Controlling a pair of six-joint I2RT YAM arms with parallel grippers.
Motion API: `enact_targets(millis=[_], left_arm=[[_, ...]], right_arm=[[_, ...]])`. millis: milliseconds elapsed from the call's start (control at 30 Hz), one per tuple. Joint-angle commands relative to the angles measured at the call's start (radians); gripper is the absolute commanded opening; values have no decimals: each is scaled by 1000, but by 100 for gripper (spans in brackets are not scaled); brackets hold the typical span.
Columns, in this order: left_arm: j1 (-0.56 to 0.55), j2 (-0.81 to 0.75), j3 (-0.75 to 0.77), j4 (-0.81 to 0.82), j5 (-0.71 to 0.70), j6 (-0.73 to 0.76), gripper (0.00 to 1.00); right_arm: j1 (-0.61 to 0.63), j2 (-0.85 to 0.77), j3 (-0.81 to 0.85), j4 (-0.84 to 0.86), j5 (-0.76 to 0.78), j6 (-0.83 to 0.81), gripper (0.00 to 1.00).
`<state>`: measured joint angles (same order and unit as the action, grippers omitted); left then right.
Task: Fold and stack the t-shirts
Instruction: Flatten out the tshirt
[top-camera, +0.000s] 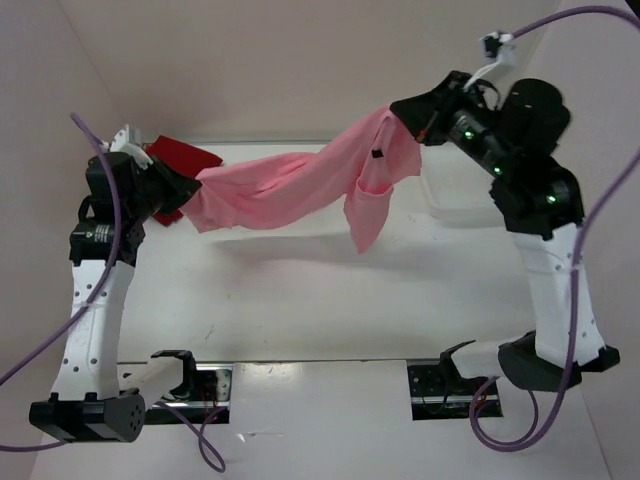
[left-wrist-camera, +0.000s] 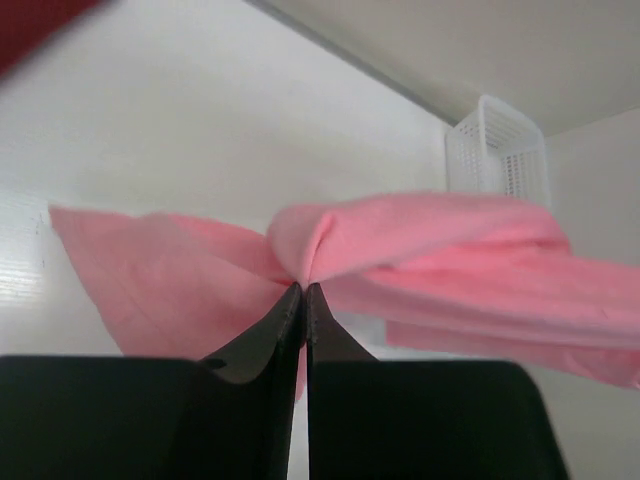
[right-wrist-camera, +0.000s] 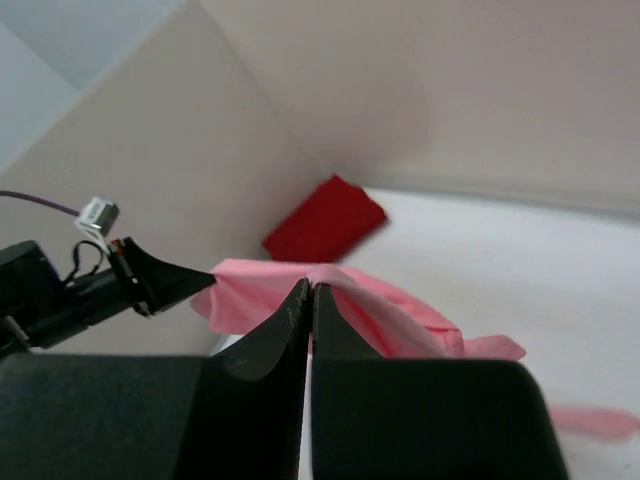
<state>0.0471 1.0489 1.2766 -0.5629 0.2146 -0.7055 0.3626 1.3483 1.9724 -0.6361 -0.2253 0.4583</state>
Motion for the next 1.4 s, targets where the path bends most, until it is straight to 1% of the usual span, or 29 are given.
enact_targets(millis=[0, 67, 100, 200, 300, 367, 433, 467, 500, 533, 567, 600, 633, 667, 733, 767, 833, 867, 900, 933, 967, 1000, 1033, 1067, 1200, 1233, 1300, 1333, 1367], left_arm=[[4, 8, 166, -78, -43, 35, 9], [4, 25, 286, -124, -72, 46, 9], [4, 39, 318, -124, -84, 46, 9], [4, 57, 401, -137, -84, 46, 9], [4, 68, 412, -137, -95, 55, 10], [4, 68, 350, -101, -71, 55, 10], [4, 77, 288, -59, -44, 55, 11], [4, 77, 218, -45, -29, 55, 12], [4, 89, 175, -28, -17, 45, 12], [4, 103, 132, 16, -5, 44, 12], [4, 112, 89, 43, 6, 35, 12], [4, 147, 7, 69, 6, 35, 12], [14, 178, -26, 113, 6, 35, 12], [14, 215, -46, 133, 6, 35, 12], [14, 347, -71, 214, -3, 35, 12], [14, 396, -71, 240, -12, 35, 12], [14, 560, -4, 265, -23, 35, 12], [14, 612, 95, 265, -23, 35, 12], [14, 717, 157, 265, -23, 44, 12], [14, 764, 221, 242, -38, 44, 13], [14, 802, 281, 242, -38, 54, 21], [14, 868, 394, 227, -38, 54, 26], [14, 890, 439, 194, -38, 64, 29], [14, 902, 467, 193, -47, 64, 33], [14, 870, 460, 193, -69, 103, 76], [14, 853, 437, 193, -69, 112, 87], [14, 754, 298, 221, -69, 121, 91], [14, 706, 226, 244, -69, 121, 91], [14, 603, 72, 277, -69, 110, 82]], right_arm=[[-14, -37, 155, -105, 9, -24, 0], [-39, -46, 218, -123, -14, -24, 0], [-48, -46, 276, -135, -26, -14, 0], [-48, -46, 344, -126, -26, -3, 0], [-48, -3, 367, -117, -37, 6, 0], [-48, 57, 341, -128, -20, -30, 0], [-48, 113, 284, -77, 14, -53, 0], [-69, 139, 242, -65, 14, -53, 0], [-98, 165, 208, -15, -26, -53, 0], [-129, 211, 162, 28, -128, -38, 0], [-186, 238, 70, 70, -167, -5, 0], [-200, 270, 39, 128, -196, -4, 0], [-200, 313, 26, 128, -209, -4, 0], [-211, 415, 43, 128, -192, -4, 0], [-211, 529, 77, 101, -192, -21, 0], [-211, 651, 139, 90, -206, -21, 0], [-211, 769, 213, 51, -215, -21, 0], [-211, 831, 337, 20, -191, -11, 0], [-211, 939, 402, -11, -166, -10, 0], [-211, 986, 543, -42, -143, -10, 3], [-211, 1026, 618, -107, -126, 0, 9], [-211, 1076, 679, -132, -102, 0, 9], [-221, 1059, 640, -114, -85, 20, 9], [-221, 1042, 623, -94, -74, 20, 12], [-221, 970, 550, -106, -71, 10, 27], [-221, 906, 452, -87, -91, 10, 29], [-221, 818, 308, 5, -100, 10, 37], [-221, 722, 152, 39, -111, 10, 39], [-221, 677, 76, 68, -111, 19, 41]])
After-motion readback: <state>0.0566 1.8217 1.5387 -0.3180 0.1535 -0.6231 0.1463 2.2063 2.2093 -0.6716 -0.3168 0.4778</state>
